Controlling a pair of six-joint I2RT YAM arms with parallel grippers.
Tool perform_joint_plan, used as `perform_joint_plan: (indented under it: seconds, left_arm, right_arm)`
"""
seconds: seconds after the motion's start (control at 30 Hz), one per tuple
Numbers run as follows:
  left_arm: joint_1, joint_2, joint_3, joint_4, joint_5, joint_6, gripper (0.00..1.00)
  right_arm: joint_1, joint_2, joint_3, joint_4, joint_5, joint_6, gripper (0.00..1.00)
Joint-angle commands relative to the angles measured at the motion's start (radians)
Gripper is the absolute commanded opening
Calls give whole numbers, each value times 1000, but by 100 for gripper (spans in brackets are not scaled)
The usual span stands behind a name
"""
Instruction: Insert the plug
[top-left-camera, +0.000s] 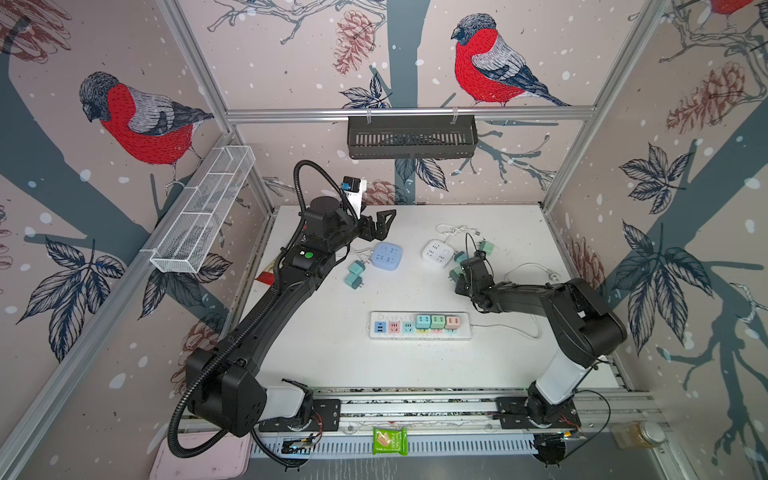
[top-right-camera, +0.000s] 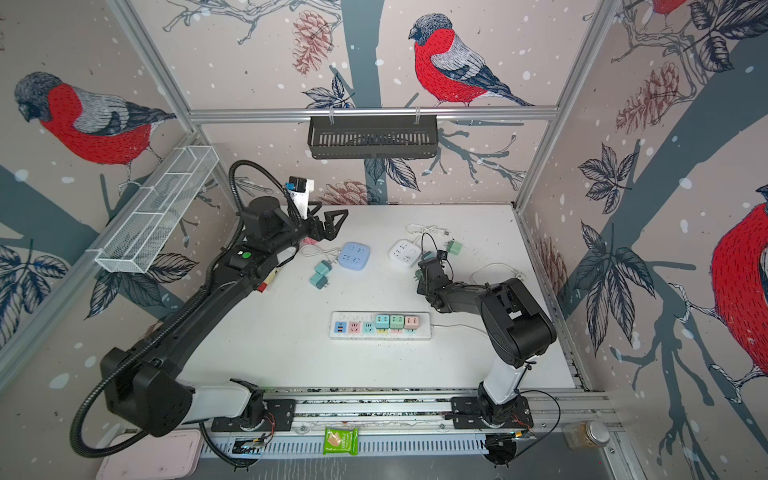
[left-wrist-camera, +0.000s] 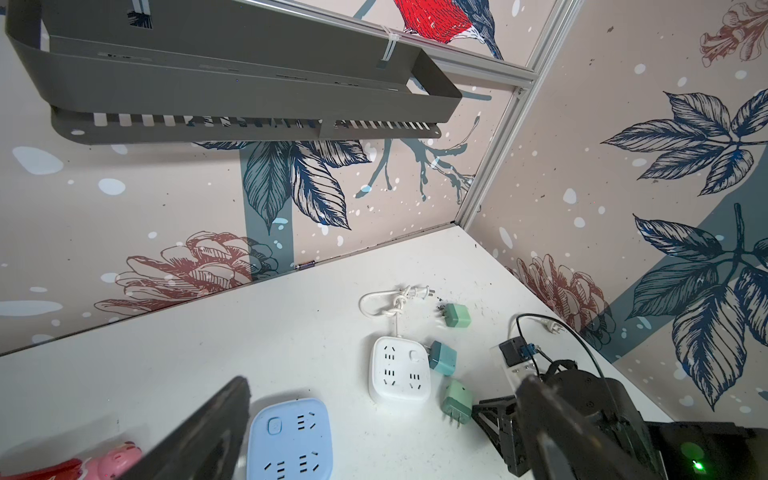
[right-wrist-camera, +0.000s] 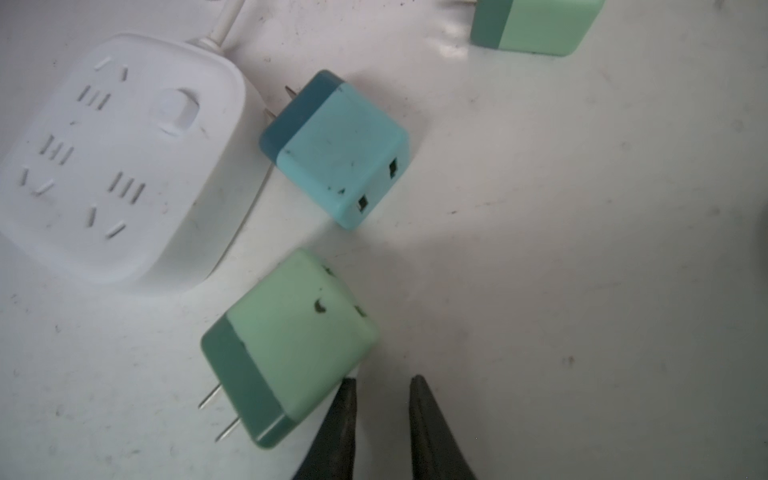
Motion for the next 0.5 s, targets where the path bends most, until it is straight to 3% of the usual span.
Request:
perform_joint_plan:
  seconds: [0.0,0.2,0.47]
  left_arm:
    - [1,-1,1,42,8,-2,99]
    - [3,0,1,40,6,-2,99]
    - [3,8,-1,41,9,-3,99]
  right_arm:
    - [-9,21,29,-43,-33,-25,28]
    - [-8,-25,66,-81,-20,-24,36]
    - [30,-176,31,-58,-2,-3,77]
